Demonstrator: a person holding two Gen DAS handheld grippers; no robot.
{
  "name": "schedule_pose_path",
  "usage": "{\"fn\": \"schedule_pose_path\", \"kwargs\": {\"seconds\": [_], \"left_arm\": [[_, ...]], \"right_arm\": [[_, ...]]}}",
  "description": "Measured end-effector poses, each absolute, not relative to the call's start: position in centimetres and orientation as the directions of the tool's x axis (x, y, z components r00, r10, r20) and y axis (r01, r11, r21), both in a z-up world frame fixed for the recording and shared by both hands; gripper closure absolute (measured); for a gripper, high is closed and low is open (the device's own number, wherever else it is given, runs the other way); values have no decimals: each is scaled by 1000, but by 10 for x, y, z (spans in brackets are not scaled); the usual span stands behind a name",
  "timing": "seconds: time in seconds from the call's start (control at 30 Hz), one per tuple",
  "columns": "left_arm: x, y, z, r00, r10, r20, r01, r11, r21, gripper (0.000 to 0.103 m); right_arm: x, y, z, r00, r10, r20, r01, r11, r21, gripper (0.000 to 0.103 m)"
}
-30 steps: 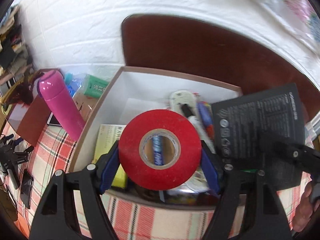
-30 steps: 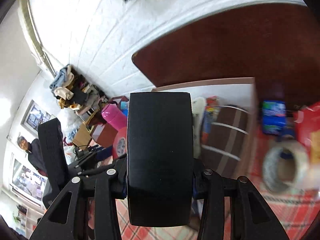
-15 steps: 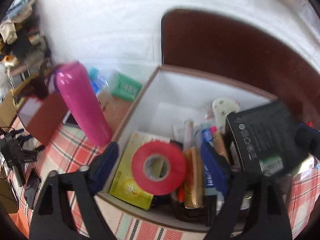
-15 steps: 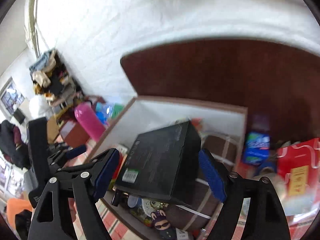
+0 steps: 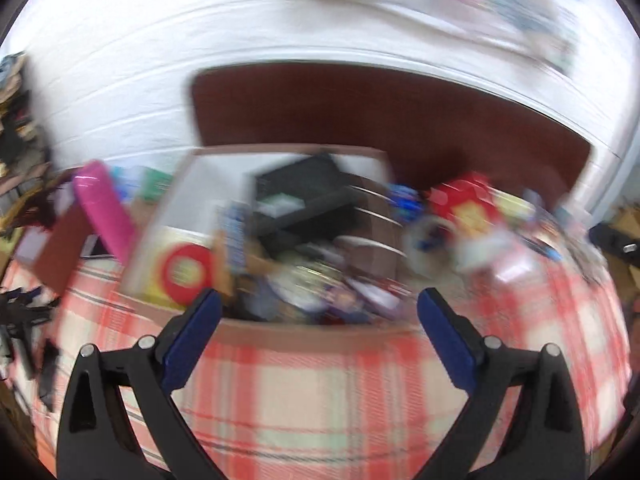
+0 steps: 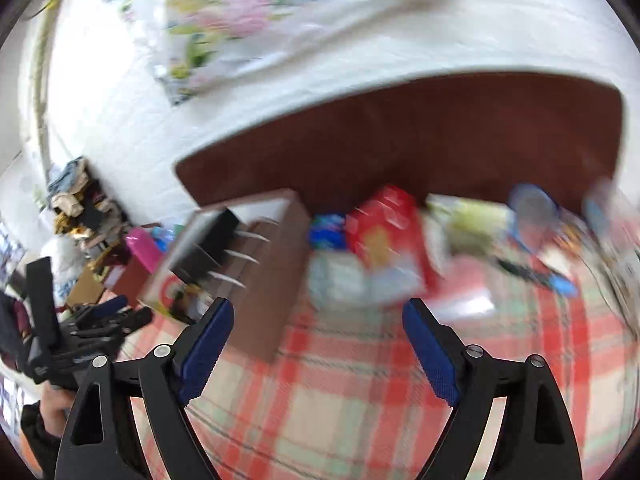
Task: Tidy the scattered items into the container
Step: 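Move the left gripper to the clear packing tape roll and grasp it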
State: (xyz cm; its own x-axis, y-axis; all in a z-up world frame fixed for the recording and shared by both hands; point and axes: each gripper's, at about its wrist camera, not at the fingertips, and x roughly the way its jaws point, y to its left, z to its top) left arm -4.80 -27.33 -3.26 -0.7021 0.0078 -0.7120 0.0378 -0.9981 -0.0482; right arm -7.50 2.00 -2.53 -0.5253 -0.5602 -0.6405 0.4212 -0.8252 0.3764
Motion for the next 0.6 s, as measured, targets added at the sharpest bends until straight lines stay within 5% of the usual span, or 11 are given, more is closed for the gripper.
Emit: {"fn": "schedule_pose_path", "kwargs": {"seconds": [0.3,0.6], "left_arm": [[-58,-145,-82,-639,144,-755,-158,-986,-54,4],[-137,-145,-117,-634,131,-762,-71,-991,-111,5]], "right_arm": [[-42,133,-97,-515,-480,-711,299,-877,375,15],[-55,148,-125,-461,-559,-689,323,-829,457,15]]}}
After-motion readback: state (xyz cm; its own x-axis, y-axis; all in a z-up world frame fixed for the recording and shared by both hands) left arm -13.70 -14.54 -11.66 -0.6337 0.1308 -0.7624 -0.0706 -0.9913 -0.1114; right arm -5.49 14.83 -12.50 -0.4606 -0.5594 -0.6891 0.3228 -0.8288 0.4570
